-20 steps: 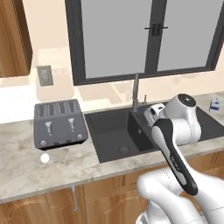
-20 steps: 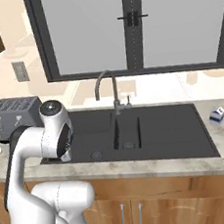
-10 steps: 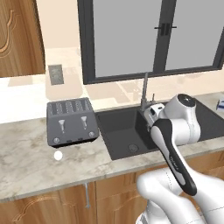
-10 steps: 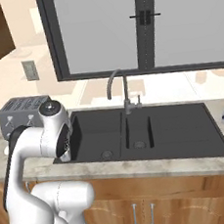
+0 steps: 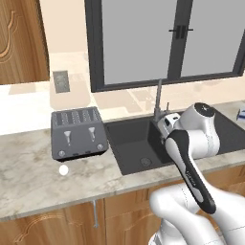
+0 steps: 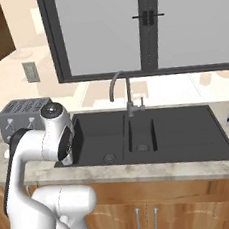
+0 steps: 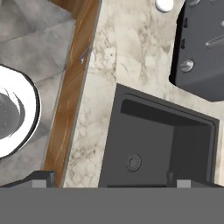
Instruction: Gather the eggs and milk located in the vicinity of the sink area and place them right next to the bowl.
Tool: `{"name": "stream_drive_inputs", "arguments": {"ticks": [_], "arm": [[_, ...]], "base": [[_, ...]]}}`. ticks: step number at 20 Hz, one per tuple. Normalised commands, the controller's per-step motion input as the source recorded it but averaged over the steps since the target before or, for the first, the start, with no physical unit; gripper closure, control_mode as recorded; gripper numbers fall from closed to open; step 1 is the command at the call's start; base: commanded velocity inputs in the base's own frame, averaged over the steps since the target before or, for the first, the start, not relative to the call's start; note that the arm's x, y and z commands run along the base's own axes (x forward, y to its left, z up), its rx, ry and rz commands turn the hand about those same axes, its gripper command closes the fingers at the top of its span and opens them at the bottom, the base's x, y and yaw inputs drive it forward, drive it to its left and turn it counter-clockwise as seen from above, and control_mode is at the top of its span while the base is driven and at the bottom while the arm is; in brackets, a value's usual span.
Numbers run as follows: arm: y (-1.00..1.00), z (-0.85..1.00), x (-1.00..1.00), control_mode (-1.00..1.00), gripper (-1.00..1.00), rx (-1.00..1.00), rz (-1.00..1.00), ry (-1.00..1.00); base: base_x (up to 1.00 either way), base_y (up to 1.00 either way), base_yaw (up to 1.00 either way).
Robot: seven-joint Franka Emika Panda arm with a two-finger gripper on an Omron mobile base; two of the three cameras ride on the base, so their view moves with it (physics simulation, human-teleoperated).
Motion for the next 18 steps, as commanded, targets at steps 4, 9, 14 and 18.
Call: {"name": "stream_drive_inputs", "arguments": {"ticks": [4, 9, 14, 18], "arm": [[0.00, 0.00, 0.00, 1.00, -1.00, 0.00, 0.00, 0.00], [0.00, 0.00, 0.00, 1.00, -1.00, 0.00, 0.00, 0.00], [0.00, 0.00, 0.00, 1.00, -1.00, 0.00, 0.00, 0.00], [0.00, 0.00, 0.00, 1.00, -1.00, 0.00, 0.00, 0.00]], "base": [[0.00, 0.00, 0.00], [-0.18, 0.00, 0.00], [-0.34, -0.08, -0.05], [-0.49, -0.34, -0.12]]}}
